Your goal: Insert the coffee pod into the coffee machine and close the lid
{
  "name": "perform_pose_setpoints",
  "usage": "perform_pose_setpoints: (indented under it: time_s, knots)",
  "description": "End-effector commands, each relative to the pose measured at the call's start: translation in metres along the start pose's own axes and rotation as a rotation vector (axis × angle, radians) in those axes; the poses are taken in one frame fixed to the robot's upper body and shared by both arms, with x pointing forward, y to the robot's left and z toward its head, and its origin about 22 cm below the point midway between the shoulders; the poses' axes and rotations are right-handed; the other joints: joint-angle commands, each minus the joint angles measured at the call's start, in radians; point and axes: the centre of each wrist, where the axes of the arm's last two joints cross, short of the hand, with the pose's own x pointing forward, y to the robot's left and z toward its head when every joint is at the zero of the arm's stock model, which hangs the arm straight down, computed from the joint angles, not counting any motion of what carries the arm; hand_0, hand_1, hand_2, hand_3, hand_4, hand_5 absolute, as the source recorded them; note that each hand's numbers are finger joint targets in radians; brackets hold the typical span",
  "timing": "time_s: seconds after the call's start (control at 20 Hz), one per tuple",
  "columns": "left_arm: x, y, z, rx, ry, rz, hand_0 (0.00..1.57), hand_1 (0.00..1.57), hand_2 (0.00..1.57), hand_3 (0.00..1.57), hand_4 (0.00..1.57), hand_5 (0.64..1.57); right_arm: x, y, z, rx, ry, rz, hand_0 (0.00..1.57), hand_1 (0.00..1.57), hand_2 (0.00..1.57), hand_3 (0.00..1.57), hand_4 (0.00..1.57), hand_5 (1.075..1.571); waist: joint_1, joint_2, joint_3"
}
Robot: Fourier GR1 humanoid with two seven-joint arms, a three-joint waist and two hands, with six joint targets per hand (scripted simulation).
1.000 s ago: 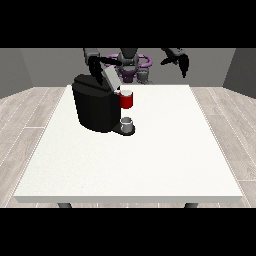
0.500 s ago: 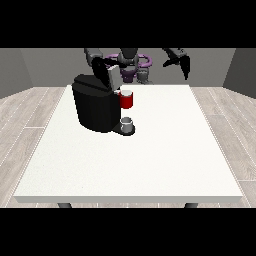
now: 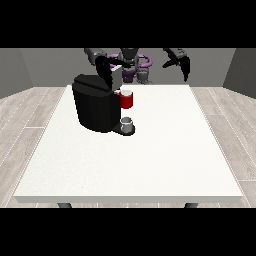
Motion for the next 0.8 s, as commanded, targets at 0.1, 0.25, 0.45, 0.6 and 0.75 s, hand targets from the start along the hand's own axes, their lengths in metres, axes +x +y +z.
perform_pose_setpoints:
  time_s: [0.1, 0.25, 0.45, 0.6, 0.75]
  knots:
    - [0.0, -0.026, -0.008, -0.035, -0.023, 0.009, 0.0, 0.0, 0.0, 0.0, 0.36, 1.571, 0.055, 0.034, -0.01, 0.093, -0.161, 0.106, 0.0, 0.0, 0.0, 0.0, 0.0, 1.571, 0.074, 0.011, -0.012]
    - [0.007, -0.01, -0.008, -0.066, -0.063, 0.005, 0.0, 0.0, 0.0, 0.0, 0.38, 1.571, 0.054, 0.025, -0.008, 0.054, -0.173, 0.142, 0.0, 0.0, 0.0, 0.0, 0.08, 1.571, 0.126, 0.034, -0.0116]
    - [0.016, -0.015, -0.021, -0.076, -0.102, -0.001, 0.0, 0.0, 0.0, 0.0, 0.4, 1.571, 0.087, 0.02, -0.009, 0.027, -0.22, 0.168, 0.0, 0.0, 0.0, 0.0, 0.26, 1.571, 0.16, 0.067, -0.0117]
    - [0.019, -0.013, -0.023, -0.101, -0.14, 0.012, 0.0, 0.0, 0.0, 0.0, 0.43, 1.571, 0.101, 0.005, -0.009, -0.039, -0.241, 0.168, 0.0, 0.0, 0.0, 0.0, 0.16, 1.571, 0.201, 0.104, -0.0117]
    - [0.024, -0.026, -0.029, -0.151, -0.126, 0.015, 0.0, 0.0, 0.0, 0.0, 0.43, 1.571, 0.113, 0.008, -0.005, -0.042, -0.218, 0.17, 0.0, 0.0, 0.0, 0.0, 0.1, 1.571, 0.234, 0.099, -0.0111]
